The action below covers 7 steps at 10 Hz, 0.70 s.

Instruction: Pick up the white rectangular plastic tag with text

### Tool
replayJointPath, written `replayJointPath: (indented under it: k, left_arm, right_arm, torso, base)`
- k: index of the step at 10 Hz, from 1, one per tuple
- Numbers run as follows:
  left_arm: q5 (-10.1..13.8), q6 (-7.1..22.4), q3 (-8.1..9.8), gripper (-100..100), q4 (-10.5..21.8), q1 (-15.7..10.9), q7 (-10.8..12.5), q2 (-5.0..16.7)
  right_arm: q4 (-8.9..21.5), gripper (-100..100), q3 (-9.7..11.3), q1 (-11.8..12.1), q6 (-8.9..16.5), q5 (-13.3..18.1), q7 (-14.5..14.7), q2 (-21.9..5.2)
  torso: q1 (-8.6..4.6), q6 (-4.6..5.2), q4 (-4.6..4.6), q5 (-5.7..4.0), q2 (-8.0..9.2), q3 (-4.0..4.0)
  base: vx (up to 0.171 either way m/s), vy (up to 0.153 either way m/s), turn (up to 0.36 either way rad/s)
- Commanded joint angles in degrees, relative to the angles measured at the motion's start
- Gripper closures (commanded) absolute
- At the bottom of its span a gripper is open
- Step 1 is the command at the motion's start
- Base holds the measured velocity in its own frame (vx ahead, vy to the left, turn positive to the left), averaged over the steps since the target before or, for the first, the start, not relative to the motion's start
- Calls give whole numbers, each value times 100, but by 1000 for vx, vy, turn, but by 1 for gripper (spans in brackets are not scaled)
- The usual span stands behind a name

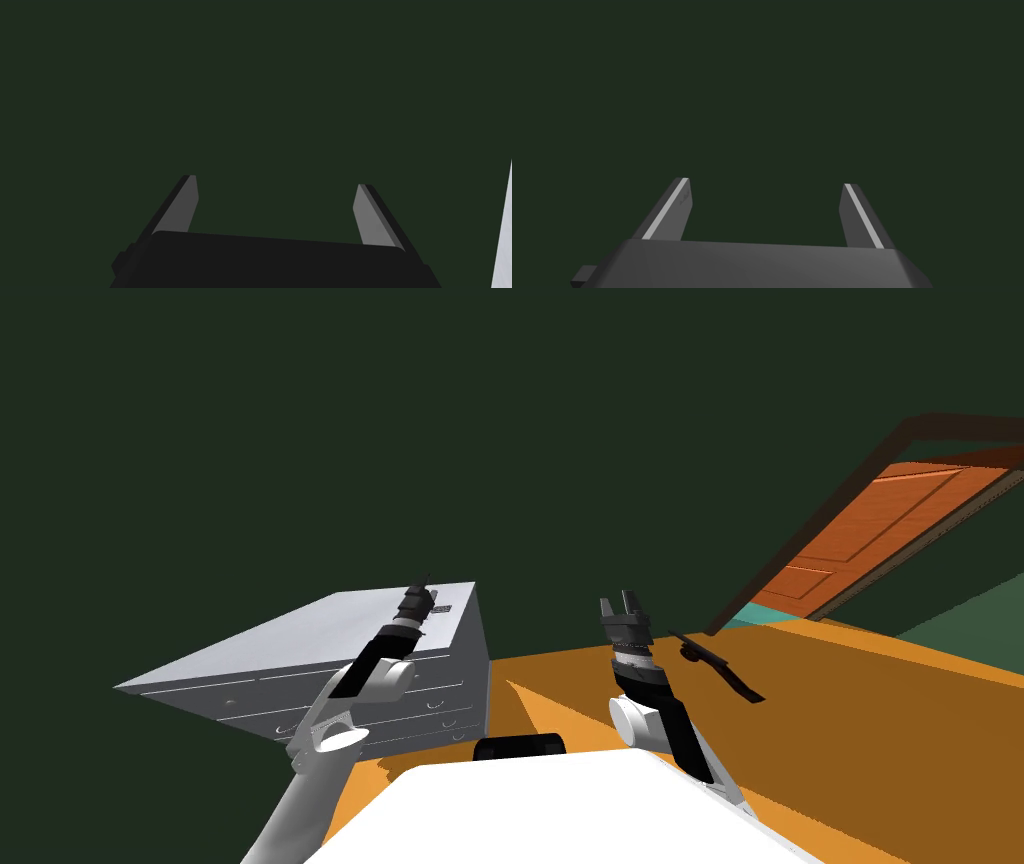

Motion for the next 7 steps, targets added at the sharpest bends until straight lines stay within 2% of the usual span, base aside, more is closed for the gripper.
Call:
replayJointPath:
  k: [1, 3, 4, 6, 7]
  left_arm:
    - [248, 286, 102, -100, 14, -164, 47, 211]
    - [248, 502, 102, -100, 14, -164, 47, 211]
    - [495, 715, 195, -100, 37, -317, 91, 415]
    - [495, 930, 195, -100, 37, -317, 91, 415]
    - [755, 1142, 290, -100, 66, -460, 138, 628]
  right_arm:
    - [0, 0, 0, 0, 0, 0, 0, 0]
    - [0, 0, 0, 0, 0, 0, 0, 0]
    - [0, 0, 0, 0, 0, 0, 0, 0]
    - [0, 0, 0, 0, 0, 0, 0, 0]
    - [0, 0, 0, 0, 0, 0, 0, 0]
  torso:
    - [0, 0, 0, 0, 0, 0]
    - [-7, 0, -1, -1, -5, -2]
    - [5, -1, 0, 2, 1, 1]
    - [-8, 0, -1, -1, -5, -3]
    - [3, -1, 0, 1, 0, 0]
  base:
    - [33, -73, -18]
    - [36, -58, 3]
    - [44, -75, -7]
    - [37, -64, 4]
    - [70, -69, -1]
